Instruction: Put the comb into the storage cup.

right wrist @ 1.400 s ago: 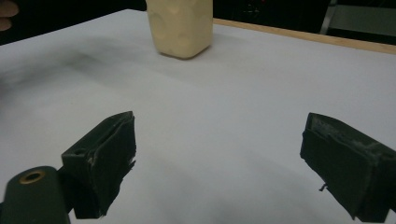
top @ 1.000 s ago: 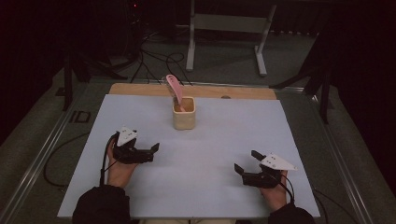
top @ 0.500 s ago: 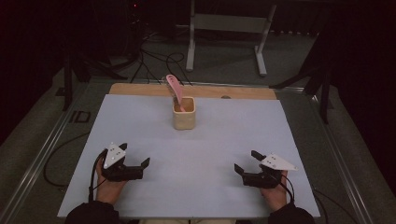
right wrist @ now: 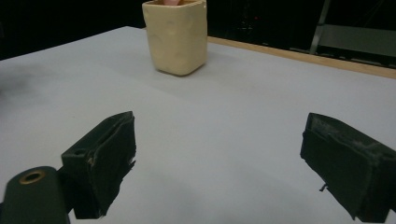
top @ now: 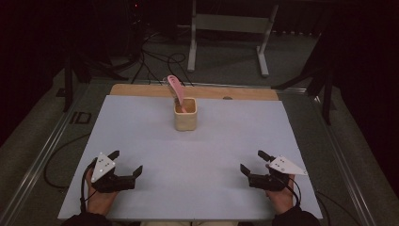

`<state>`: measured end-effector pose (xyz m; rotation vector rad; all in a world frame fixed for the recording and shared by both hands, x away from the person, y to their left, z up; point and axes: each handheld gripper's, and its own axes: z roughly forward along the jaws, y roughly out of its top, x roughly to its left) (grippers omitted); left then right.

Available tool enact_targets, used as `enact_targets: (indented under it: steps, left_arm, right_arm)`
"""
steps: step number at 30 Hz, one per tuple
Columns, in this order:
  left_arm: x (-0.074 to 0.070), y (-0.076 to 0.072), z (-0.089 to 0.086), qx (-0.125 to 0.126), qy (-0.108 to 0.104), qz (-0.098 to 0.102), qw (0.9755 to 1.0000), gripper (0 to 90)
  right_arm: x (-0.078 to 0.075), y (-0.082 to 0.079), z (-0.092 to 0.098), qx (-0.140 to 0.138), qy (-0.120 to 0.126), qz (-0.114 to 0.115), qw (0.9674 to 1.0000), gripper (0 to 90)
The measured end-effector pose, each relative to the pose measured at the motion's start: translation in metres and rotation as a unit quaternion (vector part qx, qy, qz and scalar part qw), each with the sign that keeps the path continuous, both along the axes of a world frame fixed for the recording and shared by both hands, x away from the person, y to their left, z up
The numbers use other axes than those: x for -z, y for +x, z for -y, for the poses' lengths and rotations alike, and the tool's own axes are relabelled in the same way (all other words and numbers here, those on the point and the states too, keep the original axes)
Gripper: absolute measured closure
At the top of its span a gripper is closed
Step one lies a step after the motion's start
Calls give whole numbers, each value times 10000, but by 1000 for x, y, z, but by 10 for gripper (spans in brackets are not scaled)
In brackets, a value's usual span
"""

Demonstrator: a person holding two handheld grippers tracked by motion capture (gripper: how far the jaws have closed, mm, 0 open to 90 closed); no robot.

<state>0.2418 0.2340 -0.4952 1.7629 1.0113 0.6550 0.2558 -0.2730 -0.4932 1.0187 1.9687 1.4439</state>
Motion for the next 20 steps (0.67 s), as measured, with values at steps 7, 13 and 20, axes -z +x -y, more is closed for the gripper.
enact_targets:
  steps: [7, 13, 20]
  left_arm:
    - [-2, -3, -8, -118, -172, 181, 9996, 2]
    - [0, -2, -9, -172, -93, 119, 9997, 2]
    - [3, 1, -8, -162, -57, 37, 9998, 2]
  right_arm:
    - [1, 0, -3, -25, -89, 6, 10000, 103]
    - [2, 1, -5, -18, -117, 0, 9999, 103]
    - [3, 2, -3, 15, -137, 8, 9999, 103]
